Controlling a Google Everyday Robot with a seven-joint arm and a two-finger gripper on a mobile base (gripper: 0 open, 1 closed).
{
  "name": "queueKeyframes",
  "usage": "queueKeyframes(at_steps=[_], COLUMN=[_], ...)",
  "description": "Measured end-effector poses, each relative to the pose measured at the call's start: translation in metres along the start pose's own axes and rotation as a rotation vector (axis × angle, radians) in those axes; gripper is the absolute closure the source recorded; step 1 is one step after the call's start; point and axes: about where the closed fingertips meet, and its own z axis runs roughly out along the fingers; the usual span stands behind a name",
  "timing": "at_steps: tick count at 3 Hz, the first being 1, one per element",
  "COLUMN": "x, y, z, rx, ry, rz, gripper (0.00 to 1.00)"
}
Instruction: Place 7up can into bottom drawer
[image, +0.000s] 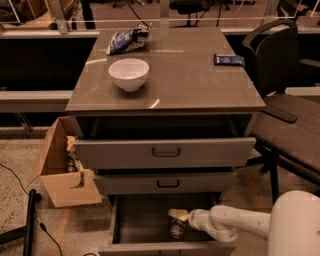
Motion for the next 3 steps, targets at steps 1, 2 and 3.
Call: queueKeyframes(at_steps=[1, 2, 3], x=[-0.019, -0.034, -0.038], y=[0.009, 0.009, 0.013], z=[-0.057, -0.130, -0.150], rx=[0.022, 0.082, 0.096], ry=[-0.084, -0.171, -0.185], rz=[0.001, 0.008, -0.016], gripper=[0.21, 0.44, 0.45])
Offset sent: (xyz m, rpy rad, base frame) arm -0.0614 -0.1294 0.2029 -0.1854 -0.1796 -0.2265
